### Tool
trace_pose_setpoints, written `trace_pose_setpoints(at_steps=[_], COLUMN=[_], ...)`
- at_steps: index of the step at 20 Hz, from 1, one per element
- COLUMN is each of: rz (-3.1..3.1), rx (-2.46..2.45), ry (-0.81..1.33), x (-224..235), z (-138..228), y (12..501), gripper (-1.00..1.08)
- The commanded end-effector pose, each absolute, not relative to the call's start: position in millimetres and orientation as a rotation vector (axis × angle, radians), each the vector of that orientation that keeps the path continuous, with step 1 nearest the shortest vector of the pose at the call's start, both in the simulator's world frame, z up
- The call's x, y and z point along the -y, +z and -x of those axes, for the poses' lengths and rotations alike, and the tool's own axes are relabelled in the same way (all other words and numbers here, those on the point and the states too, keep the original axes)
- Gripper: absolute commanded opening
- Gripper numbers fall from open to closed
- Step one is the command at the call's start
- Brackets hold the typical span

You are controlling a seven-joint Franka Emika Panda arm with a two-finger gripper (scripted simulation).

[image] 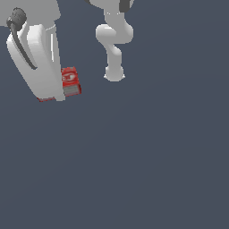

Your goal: Pick up the object and move it to a goal position.

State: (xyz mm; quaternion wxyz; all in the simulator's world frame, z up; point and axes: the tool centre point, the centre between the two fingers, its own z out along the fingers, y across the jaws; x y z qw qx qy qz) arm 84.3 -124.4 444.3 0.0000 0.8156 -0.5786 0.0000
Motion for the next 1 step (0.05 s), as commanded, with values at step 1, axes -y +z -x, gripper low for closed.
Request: trace_pose_setpoints(at_steps=[1], rz=[-2.562], rx=[1.818], ry=[0.0], x=[124.4], z=[-84.5], y=[445.0], gripper=[-1.0])
